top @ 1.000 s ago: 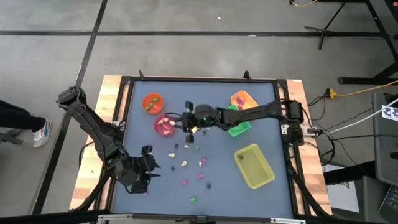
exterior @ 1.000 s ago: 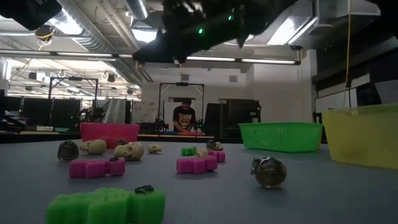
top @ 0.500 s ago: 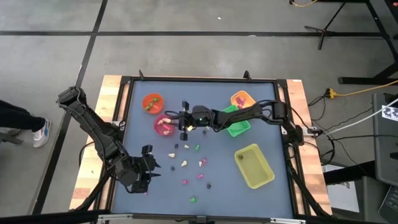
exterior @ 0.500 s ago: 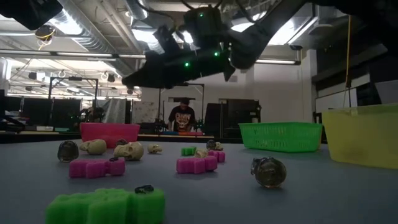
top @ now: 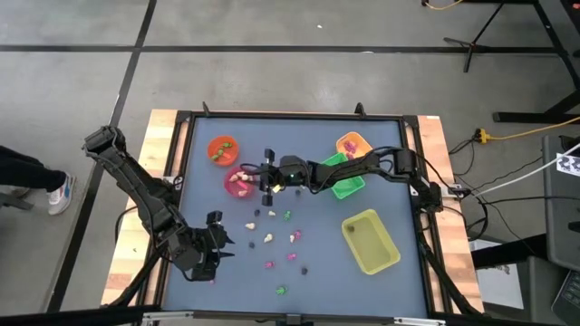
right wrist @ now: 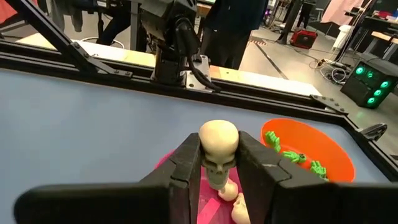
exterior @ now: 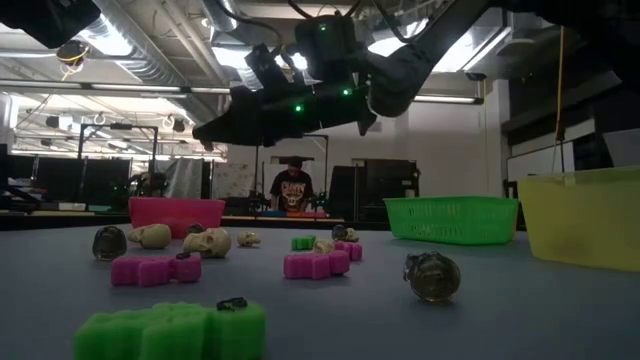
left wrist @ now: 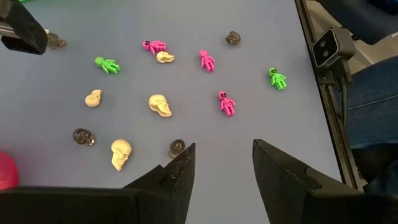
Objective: Sort Halloween decoration
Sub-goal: Put the white skull toy into the pink bin, then put the black skull toy into the light yellow bin
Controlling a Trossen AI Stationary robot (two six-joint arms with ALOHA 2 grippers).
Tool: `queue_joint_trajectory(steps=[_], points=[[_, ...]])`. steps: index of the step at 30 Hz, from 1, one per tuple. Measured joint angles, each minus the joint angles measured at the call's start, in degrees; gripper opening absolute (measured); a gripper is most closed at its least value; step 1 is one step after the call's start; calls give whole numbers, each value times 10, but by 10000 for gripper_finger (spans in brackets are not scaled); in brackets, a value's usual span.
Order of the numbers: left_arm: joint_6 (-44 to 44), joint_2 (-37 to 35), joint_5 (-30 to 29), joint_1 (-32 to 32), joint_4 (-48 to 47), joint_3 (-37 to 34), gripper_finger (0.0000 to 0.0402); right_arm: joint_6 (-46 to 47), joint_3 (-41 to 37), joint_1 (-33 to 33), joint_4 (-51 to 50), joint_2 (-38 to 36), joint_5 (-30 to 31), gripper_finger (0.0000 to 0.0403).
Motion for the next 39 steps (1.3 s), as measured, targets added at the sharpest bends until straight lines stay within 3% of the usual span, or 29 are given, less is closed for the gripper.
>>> queue_joint_trajectory(steps=[14,26,39], points=[[0,0,0,0,0,0,144,0,0,0,0,0,0,89],[0,0,0,0,0,0,144,0,0,0,0,0,40,212],[0,0,0,0,0,0,144,25,0,0,-30,-12,44,227]])
